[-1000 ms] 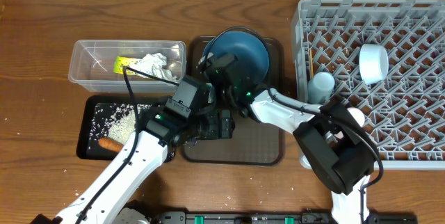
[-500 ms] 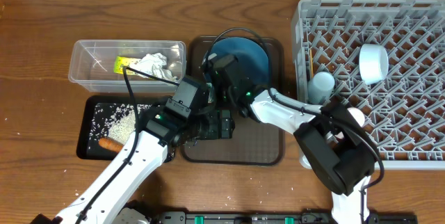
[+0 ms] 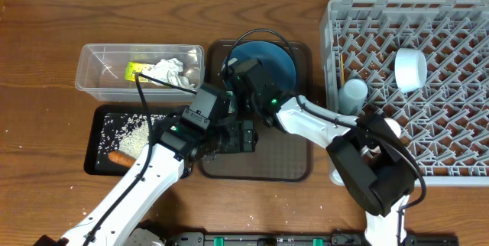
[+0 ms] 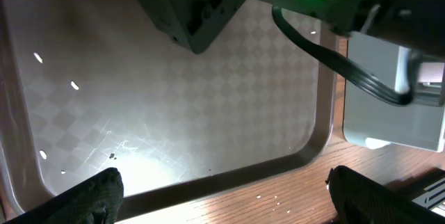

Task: Sort waste into correct bins and load items into the dishwasher rack
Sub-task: 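Close the right gripper on the teal bowl's rim, then lift the teal bowl and carry it right over the rack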

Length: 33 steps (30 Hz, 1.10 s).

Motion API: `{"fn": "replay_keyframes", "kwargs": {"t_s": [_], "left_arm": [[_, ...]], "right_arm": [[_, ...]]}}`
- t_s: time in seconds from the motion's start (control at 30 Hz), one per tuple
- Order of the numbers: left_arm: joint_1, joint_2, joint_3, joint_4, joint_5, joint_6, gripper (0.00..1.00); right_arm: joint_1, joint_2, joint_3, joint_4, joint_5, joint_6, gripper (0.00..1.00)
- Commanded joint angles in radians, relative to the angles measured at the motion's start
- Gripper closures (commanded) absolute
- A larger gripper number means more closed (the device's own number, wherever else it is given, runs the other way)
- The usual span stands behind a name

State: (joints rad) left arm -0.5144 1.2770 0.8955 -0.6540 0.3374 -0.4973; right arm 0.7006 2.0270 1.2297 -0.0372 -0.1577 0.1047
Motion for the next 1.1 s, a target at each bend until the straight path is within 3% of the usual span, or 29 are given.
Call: {"fn": "replay_keyframes", "kwargs": {"t_s": [0.0,0.73,1.07], "left_arm": [[0.000,-0.011,0.018,-0.003,-0.006,0.009,0.04],[0.000,-0.011,0.018,-0.003,-0.006,0.009,0.04],[0.000,-0.011,0.018,-0.003,-0.006,0.009,0.04]], "right_arm": [[0.013,-0.043,-0.014,-0.033,-0.123,0.044,0.99],[0.013,-0.406,-0.014,-0.232,-0.098,-0.010,0.99],[0.012,-0.493,-0.014,-0.216,0.158,-0.072,0.99]]}}
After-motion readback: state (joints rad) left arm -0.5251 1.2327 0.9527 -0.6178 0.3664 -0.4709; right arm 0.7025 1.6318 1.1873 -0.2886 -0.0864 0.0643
